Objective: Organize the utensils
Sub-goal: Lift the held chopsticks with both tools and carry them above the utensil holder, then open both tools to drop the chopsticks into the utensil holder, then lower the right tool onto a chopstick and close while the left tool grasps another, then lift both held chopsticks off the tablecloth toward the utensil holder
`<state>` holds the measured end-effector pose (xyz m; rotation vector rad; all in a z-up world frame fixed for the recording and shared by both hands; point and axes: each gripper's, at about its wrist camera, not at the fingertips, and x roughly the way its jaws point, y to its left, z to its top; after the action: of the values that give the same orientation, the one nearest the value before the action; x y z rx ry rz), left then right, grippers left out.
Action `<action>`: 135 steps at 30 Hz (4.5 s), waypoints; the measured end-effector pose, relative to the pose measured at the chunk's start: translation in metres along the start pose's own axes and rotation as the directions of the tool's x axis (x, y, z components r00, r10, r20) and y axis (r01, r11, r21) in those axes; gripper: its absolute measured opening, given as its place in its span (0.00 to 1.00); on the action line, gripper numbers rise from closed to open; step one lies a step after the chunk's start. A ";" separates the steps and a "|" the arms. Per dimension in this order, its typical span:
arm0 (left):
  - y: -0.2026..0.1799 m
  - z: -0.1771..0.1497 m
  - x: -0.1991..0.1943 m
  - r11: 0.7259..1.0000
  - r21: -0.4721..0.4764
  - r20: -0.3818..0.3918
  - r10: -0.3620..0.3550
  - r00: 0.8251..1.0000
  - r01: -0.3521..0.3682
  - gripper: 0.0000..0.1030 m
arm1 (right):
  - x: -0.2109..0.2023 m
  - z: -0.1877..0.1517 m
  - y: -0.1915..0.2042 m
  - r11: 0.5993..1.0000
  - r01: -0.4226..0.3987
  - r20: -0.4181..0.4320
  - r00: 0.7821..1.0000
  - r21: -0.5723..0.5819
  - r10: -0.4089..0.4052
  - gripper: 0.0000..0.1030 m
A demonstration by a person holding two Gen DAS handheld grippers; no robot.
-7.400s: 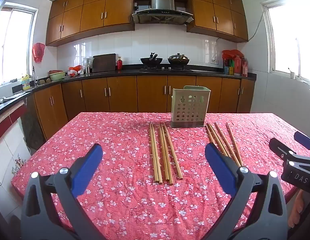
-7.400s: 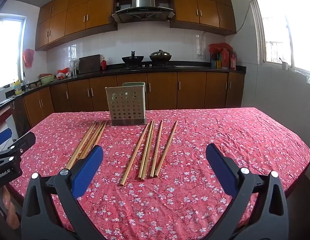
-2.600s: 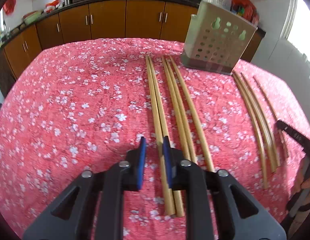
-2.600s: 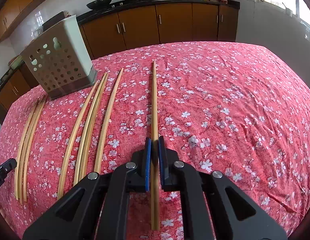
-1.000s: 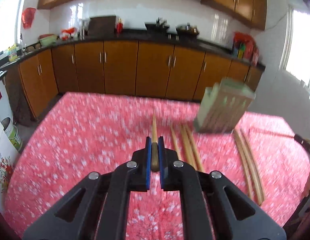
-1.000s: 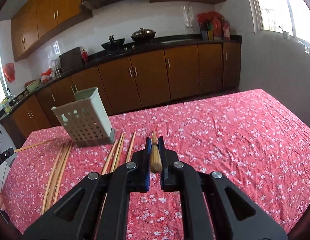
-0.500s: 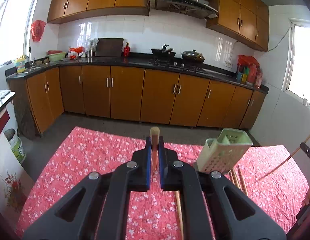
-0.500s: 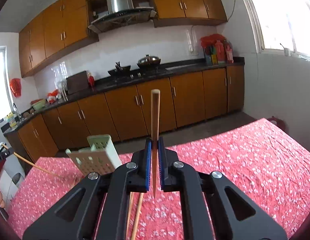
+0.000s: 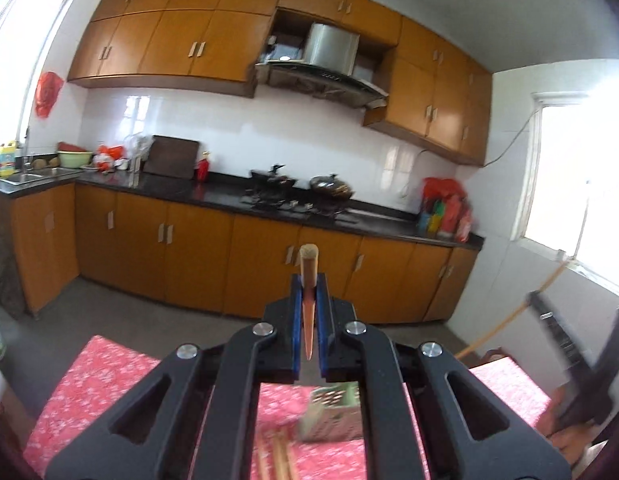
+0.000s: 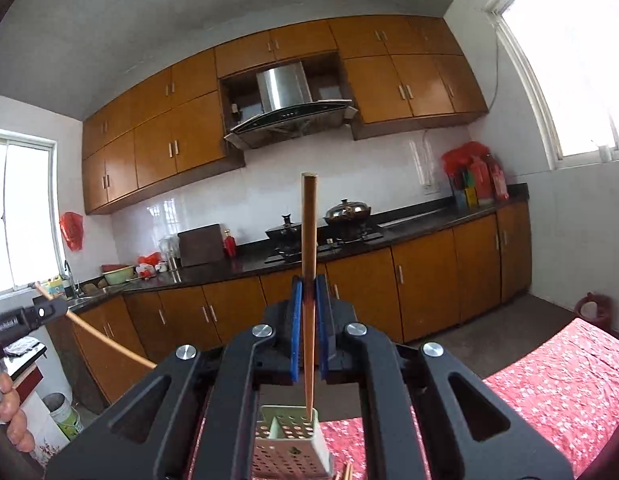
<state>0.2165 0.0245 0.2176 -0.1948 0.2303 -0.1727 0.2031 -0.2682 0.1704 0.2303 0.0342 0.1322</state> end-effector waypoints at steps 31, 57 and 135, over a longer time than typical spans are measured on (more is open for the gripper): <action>0.009 -0.074 0.038 0.999 -0.008 -0.149 0.045 0.988 -0.047 0.29 | -0.009 -0.049 -0.006 0.999 0.047 -0.171 0.984 -0.020 -0.050 0.51; 0.064 -0.269 0.020 0.996 0.022 -0.571 0.083 0.816 -0.086 0.32 | -0.010 -0.252 -0.058 0.982 0.162 -0.740 0.649 -0.094 -0.178 0.07; 0.078 -0.275 0.029 0.987 0.073 -0.598 0.156 0.786 -0.140 0.08 | -0.038 -0.228 -0.070 0.979 0.195 -0.670 0.718 -0.067 -0.188 0.07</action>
<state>0.1893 0.0470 -0.0675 -0.0892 0.8839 -0.0748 0.1636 -0.2895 -0.0667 0.1750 0.7937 0.0000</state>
